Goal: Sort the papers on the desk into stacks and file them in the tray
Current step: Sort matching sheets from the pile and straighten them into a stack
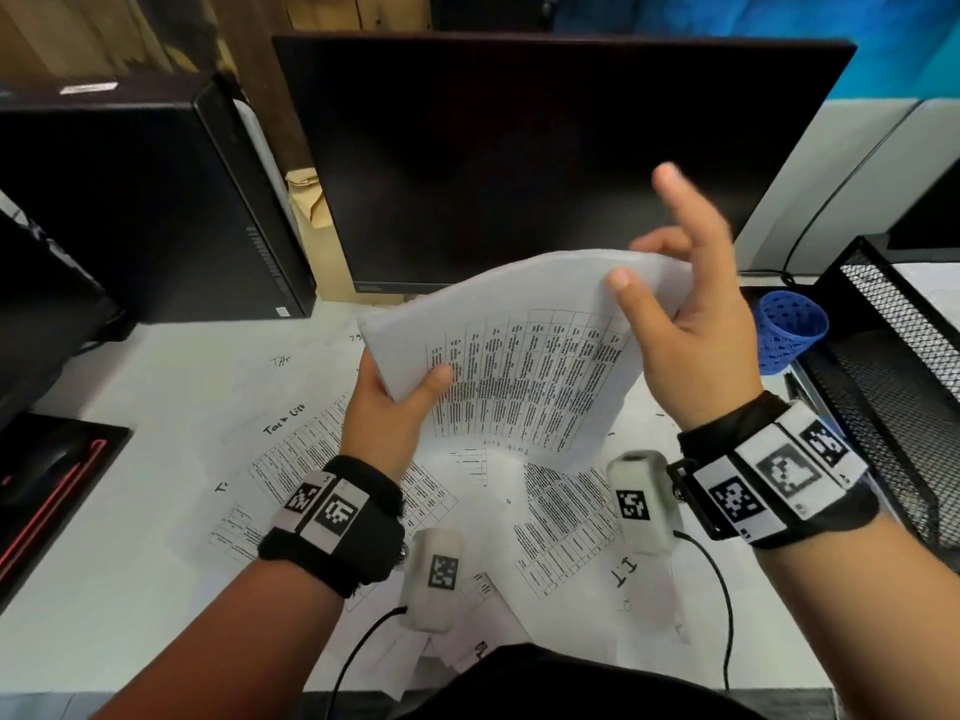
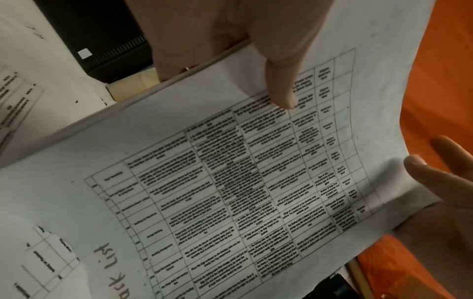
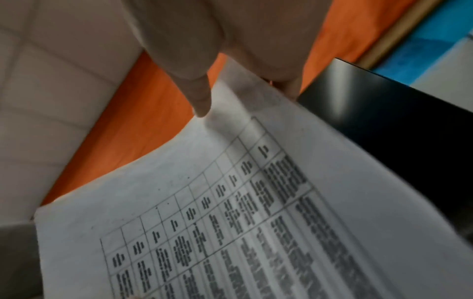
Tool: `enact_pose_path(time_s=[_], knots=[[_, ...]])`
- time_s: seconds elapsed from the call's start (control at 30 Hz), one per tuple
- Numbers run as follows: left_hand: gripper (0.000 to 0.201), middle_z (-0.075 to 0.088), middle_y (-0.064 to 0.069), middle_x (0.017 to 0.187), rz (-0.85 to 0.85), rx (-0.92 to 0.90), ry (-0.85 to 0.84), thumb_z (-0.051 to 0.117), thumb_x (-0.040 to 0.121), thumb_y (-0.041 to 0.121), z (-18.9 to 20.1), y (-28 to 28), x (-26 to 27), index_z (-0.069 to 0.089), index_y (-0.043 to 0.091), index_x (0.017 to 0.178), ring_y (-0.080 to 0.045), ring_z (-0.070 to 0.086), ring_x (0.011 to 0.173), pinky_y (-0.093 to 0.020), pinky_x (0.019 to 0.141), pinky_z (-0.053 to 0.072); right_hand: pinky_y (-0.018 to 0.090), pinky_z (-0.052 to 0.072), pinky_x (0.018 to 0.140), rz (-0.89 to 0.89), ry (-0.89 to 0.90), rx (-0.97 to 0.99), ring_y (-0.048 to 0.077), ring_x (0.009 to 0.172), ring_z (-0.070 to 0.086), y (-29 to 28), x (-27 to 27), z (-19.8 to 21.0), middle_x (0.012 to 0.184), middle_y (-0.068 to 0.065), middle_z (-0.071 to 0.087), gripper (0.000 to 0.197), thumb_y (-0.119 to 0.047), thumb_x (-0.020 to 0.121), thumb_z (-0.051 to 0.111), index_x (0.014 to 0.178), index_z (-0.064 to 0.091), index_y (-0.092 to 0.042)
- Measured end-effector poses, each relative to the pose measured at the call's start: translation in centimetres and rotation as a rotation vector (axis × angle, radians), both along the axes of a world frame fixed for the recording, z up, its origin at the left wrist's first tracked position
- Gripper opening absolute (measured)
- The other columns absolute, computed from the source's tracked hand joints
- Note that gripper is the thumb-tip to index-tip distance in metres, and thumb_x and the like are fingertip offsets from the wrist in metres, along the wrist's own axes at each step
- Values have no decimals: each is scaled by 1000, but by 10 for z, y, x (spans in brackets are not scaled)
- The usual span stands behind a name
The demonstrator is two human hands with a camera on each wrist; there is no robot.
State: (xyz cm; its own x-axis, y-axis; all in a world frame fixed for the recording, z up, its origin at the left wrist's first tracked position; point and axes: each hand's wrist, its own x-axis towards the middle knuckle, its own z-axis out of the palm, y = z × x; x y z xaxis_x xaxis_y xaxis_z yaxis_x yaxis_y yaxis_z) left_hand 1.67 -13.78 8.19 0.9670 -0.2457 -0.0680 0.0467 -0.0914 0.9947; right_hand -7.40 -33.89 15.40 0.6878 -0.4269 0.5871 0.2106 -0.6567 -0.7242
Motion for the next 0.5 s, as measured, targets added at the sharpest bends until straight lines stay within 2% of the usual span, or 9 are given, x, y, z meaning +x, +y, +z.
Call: enact_pose_path(time_s=[0.07,0.1,0.2,0.27,0.3,0.37,0.4,0.43,0.5], knots=[[44,64,14,112,14,-12,-9,70,81,29,1,0,1,51,33,120,3,56,102,-19,80,44,-3,28,89,-42,98,-134,-16,97,40,-4,4,-1,107,-4,45,39,-19,92,56,128,51,-35],[38,64,14,111,17,-8,-9,68,82,29,0,0,2,52,35,116,2,58,102,-22,84,46,-5,27,86,-69,125,-133,-19,96,38,-6,5,-3,108,-4,44,34,-20,93,55,125,56,-32],[17,67,16,108,31,29,-1,58,90,30,-4,0,4,58,44,100,-7,61,105,-39,98,46,-3,32,84,-90,113,-17,-18,98,43,-7,4,-3,114,-7,50,39,-19,91,57,127,49,-34],[19,66,20,109,41,35,4,52,94,31,-6,1,4,58,47,102,-6,60,108,-41,101,44,5,41,87,-27,83,139,-7,102,52,-6,1,-8,118,-10,52,54,-17,89,61,130,35,-41],[20,64,23,109,45,32,1,50,95,31,-6,1,4,57,46,107,-2,58,109,-38,102,43,11,45,91,8,84,237,0,107,55,-6,1,-15,123,-8,52,57,-16,88,63,131,34,-40],[25,60,29,108,45,39,-15,46,97,31,-4,1,1,53,41,119,7,53,107,-32,102,41,28,48,99,42,132,422,7,113,57,-5,0,-37,124,-5,56,49,-12,87,63,128,41,-29],[27,59,29,110,46,41,-16,45,98,31,-3,1,0,51,39,123,7,52,108,-30,102,40,35,47,101,37,175,477,9,113,57,-4,0,-48,121,-6,59,42,-11,88,61,125,45,-23],[29,59,27,113,46,37,-10,44,98,32,-3,1,-1,49,39,125,4,53,111,-31,103,39,39,46,102,27,224,502,10,113,58,-1,-1,-59,118,-7,61,37,-11,90,59,124,48,-20],[32,58,23,121,43,14,12,45,97,34,-4,1,-3,45,44,128,-3,51,118,-36,106,37,37,44,103,-6,295,519,9,111,57,6,-4,-75,114,-11,62,33,-11,94,52,126,48,-17]])
